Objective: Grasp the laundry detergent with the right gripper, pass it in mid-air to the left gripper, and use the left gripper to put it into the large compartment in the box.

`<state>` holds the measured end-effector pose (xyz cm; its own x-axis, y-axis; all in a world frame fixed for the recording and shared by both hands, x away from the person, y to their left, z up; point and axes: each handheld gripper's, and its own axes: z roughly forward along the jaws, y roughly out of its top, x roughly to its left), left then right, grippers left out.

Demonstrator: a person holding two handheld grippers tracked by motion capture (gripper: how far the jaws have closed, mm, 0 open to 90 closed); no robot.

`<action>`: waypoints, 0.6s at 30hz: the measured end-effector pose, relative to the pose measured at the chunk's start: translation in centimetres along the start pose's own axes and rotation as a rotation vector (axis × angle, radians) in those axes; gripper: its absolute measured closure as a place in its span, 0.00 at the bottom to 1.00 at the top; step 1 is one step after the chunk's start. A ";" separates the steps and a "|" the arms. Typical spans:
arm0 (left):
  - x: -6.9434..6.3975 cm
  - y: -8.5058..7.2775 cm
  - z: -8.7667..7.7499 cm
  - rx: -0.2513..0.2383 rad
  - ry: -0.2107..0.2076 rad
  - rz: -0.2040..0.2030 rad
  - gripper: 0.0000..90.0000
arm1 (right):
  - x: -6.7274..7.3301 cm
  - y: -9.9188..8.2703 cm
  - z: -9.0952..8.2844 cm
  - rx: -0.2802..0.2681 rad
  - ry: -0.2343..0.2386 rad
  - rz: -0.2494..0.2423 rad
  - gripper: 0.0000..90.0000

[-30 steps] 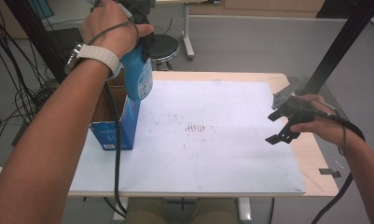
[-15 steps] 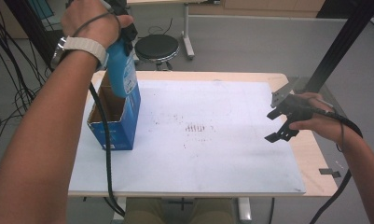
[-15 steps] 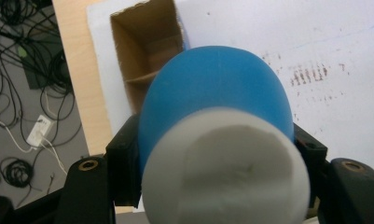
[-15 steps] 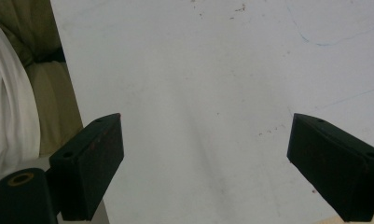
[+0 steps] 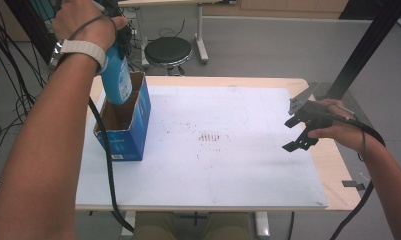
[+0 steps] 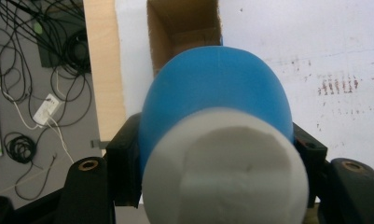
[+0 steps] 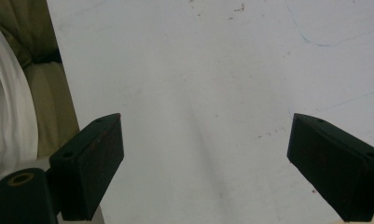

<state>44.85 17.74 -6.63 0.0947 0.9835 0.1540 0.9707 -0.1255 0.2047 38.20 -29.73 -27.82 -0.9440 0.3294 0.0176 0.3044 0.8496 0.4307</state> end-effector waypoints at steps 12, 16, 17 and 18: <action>1.1 -0.1 1.4 0.014 -0.002 -0.031 0.41 | 0.0 0.4 0.3 0.001 0.007 0.000 0.12; 1.4 -0.2 2.1 0.013 -0.003 -0.041 0.41 | 0.0 0.5 0.3 0.002 0.005 0.000 0.12; 1.4 -0.3 2.3 0.011 -0.003 -0.041 0.41 | 0.0 0.5 0.3 0.002 0.005 0.001 0.12; 1.5 -0.3 2.4 0.011 -0.004 -0.046 0.41 | 0.0 0.5 0.3 0.004 0.005 0.001 0.12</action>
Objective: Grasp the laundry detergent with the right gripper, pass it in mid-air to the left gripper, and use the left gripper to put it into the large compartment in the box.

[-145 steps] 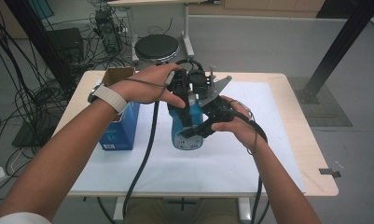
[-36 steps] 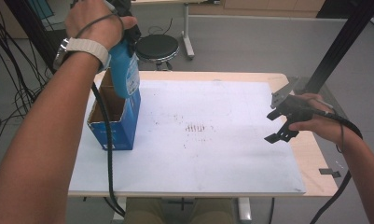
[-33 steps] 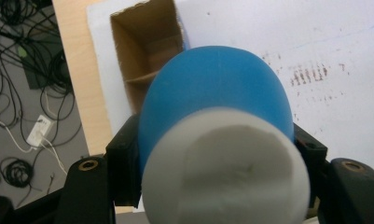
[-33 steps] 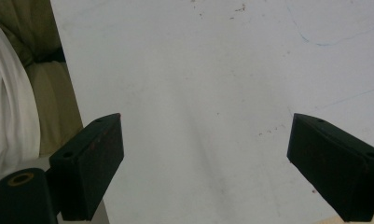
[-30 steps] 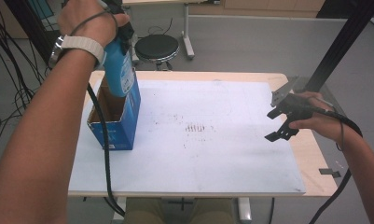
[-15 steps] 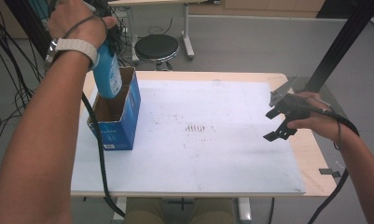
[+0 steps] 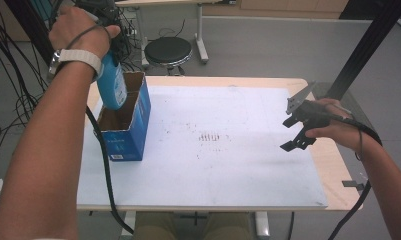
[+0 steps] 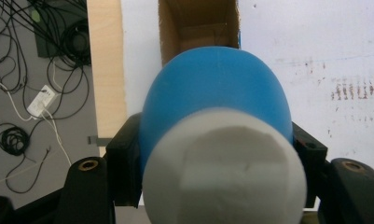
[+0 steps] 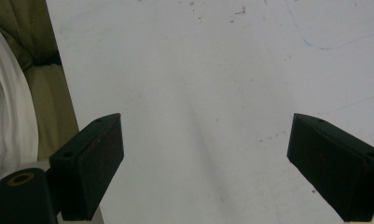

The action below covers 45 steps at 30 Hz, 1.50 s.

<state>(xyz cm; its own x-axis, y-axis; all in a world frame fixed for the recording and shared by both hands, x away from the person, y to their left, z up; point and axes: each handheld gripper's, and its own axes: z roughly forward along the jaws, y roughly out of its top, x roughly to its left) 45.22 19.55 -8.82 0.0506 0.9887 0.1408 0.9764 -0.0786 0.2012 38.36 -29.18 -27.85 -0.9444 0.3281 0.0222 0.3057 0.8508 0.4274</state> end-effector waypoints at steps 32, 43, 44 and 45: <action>0.2 -1.3 6.5 0.013 -0.006 0.008 0.41 | 0.2 -0.3 0.7 0.001 0.008 0.014 0.12; -0.2 -1.7 9.3 0.019 -0.017 0.019 0.41 | 0.3 -0.3 1.0 0.003 0.013 0.022 0.12; -0.2 -1.8 9.5 0.021 -0.016 0.023 0.41 | 0.3 -0.4 1.0 0.006 0.012 0.024 0.12; -0.2 -1.8 9.7 0.016 -0.014 0.025 0.41 | 0.3 -0.4 1.1 0.006 0.012 0.023 0.12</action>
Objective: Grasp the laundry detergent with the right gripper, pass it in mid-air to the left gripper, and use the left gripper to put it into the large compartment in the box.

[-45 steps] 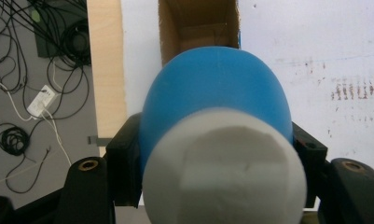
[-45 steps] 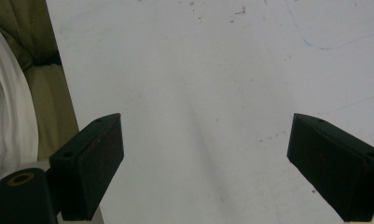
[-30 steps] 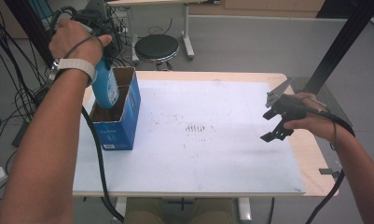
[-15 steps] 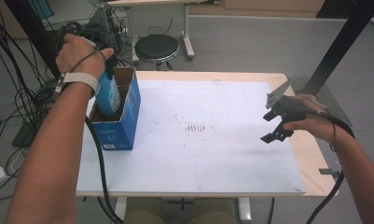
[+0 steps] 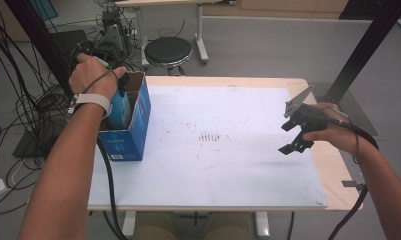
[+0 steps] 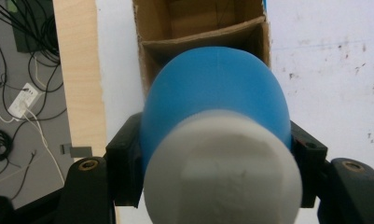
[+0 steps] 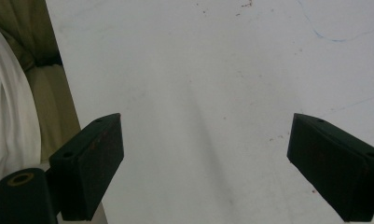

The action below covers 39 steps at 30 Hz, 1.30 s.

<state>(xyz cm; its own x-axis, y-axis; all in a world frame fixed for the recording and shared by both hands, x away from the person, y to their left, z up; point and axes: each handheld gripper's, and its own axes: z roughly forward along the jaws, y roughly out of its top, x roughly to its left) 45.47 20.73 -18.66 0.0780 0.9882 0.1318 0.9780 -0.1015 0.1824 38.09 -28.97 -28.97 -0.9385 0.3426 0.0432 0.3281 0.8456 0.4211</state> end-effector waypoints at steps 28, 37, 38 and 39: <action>-0.5 -1.0 5.4 0.003 0.005 0.030 0.41 | 0.0 -0.2 0.7 0.001 0.012 0.016 0.12; -0.6 -1.2 6.3 0.010 -0.001 0.038 0.41 | 0.0 -0.3 0.5 0.000 0.007 0.018 0.12; -0.6 -1.2 6.4 0.007 0.001 0.043 0.41 | 0.0 -0.3 0.5 -0.001 0.007 0.019 0.12; -0.6 -1.2 6.5 0.011 0.001 0.042 0.41 | 0.0 -0.3 0.6 -0.004 0.010 0.020 0.12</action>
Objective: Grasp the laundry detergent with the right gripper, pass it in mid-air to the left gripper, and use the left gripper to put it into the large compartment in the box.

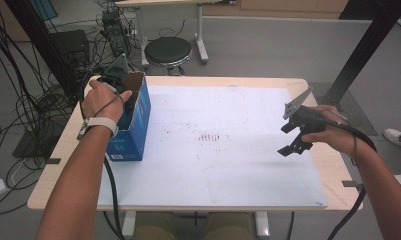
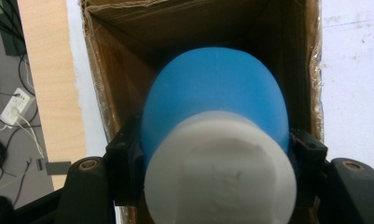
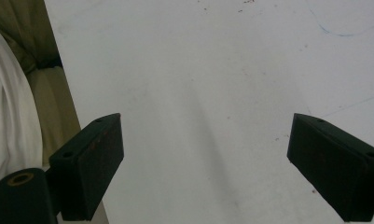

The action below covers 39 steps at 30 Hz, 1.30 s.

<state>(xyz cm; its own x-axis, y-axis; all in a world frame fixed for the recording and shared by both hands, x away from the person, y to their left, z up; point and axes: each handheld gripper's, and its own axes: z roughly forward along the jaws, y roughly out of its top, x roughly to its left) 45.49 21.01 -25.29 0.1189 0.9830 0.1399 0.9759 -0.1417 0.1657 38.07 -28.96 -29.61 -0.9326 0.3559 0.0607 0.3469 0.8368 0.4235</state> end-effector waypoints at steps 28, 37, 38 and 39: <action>0.2 0.1 1.5 0.020 -0.006 0.005 0.41 | -0.1 0.0 0.4 0.006 0.006 0.003 0.12; 0.1 0.0 1.6 0.016 -0.004 0.004 0.41 | -0.1 -0.1 0.5 0.003 0.008 0.004 0.12; 0.1 0.0 1.6 0.015 -0.003 0.007 0.41 | -0.1 -0.1 0.5 0.004 0.007 0.005 0.12; 0.1 0.0 1.5 0.016 -0.004 0.006 0.41 | -0.1 -0.2 0.5 0.005 0.006 0.006 0.12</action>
<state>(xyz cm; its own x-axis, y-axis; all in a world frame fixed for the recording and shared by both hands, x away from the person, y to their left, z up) 45.77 21.27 -26.79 0.1251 0.9826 0.1370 0.9780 -0.1453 0.1494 38.14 -28.92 -30.14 -0.9311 0.3583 0.0684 0.3528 0.8370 0.4184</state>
